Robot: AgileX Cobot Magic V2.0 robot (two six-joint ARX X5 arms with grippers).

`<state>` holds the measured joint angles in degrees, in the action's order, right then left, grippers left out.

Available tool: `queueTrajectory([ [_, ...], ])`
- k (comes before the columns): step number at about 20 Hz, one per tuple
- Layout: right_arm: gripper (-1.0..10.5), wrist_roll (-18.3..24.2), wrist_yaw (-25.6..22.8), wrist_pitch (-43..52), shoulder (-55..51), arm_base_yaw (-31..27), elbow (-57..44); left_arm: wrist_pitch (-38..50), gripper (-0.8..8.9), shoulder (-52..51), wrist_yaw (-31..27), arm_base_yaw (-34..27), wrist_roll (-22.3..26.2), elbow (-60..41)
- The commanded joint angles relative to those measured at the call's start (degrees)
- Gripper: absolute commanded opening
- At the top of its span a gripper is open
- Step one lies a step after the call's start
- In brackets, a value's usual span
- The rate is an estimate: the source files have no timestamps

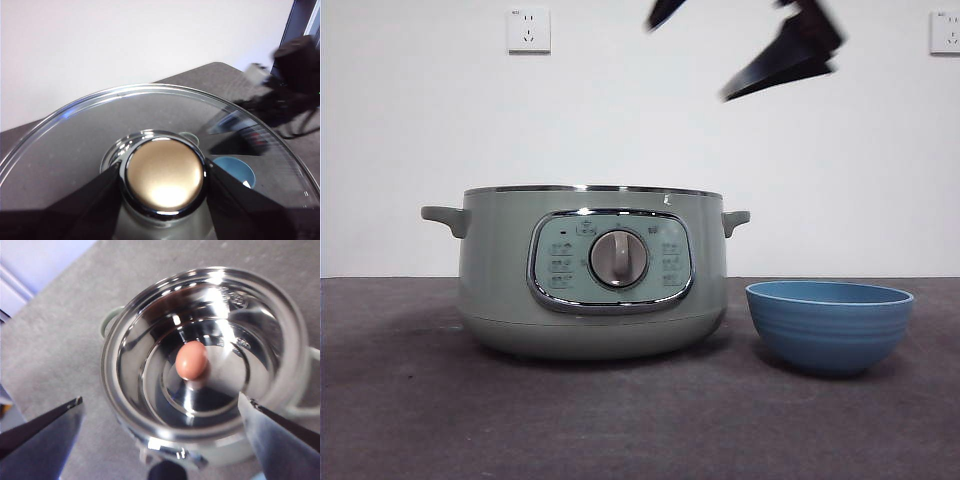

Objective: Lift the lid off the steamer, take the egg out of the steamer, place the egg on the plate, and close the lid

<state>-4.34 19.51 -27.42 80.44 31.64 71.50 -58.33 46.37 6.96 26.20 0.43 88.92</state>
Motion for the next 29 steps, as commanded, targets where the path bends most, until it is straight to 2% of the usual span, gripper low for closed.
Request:
queueTrajectory([
  [1,5.4,-0.13,-2.6,0.37,5.01,2.14,4.13,1.51,-0.08,-0.94,0.15,-0.13,-0.44,0.7],
  [8,5.4,0.31,-10.82,-0.07,23.37,7.04,18.8,0.15,-0.08,-1.05,0.26,-0.13,-0.33,0.7],
  [10,5.4,0.35,-11.45,0.0,27.54,7.21,21.09,0.11,-0.08,-1.05,0.26,-0.13,-0.17,0.7],
  [13,5.4,0.42,-13.77,1.18,31.61,7.43,21.68,-0.5,-0.08,-1.05,0.26,-0.13,0.61,0.7],
  [24,5.3,0.5,-15.41,2.73,39.6,7.5,21.68,-1.6,-0.08,-1.05,0.87,-0.13,1.6,0.7],
  [25,4.9,0.46,-15.52,2.86,39.69,7.5,21.68,-1.77,-0.08,-1.05,0.85,-0.13,1.6,0.7],
  [29,1.6,0.31,-15.39,3.39,39.69,7.48,21.68,-1.86,-0.08,-1.05,0.85,-0.13,1.57,0.7],
])
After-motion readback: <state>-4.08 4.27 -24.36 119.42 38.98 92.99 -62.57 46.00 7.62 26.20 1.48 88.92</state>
